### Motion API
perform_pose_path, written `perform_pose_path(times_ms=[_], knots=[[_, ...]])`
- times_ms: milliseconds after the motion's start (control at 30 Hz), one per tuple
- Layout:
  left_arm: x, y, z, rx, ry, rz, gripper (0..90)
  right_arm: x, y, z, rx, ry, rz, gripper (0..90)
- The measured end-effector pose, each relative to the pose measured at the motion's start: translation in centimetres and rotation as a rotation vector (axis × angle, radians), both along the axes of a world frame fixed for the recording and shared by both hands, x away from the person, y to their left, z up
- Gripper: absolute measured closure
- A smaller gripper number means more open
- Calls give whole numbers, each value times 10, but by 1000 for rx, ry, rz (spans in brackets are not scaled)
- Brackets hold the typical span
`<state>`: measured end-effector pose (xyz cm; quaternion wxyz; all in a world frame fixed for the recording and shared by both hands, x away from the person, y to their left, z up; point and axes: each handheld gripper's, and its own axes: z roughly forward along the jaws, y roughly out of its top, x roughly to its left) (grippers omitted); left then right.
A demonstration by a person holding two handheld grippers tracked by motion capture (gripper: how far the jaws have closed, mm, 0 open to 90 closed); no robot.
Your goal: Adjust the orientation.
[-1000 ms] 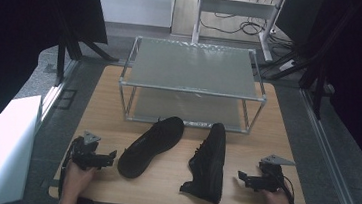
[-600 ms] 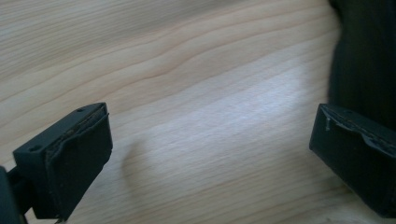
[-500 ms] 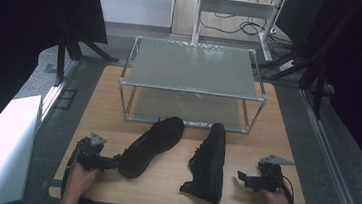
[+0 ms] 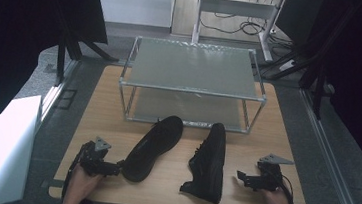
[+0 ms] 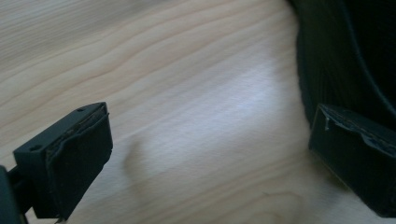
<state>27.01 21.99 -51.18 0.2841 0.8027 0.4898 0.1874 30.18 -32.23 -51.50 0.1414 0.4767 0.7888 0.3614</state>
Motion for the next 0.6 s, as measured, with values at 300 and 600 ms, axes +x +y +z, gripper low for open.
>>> perform_pose_path(times_ms=[300, 600], knots=[[-8, -23, 2, 31, -5, -54, 0, 2, 1, 0, -1, -1, 6, 22], [-10, -55, 2, 37, -12, -142, 0, 2, 1, 0, -2, -1, 7, 23]])
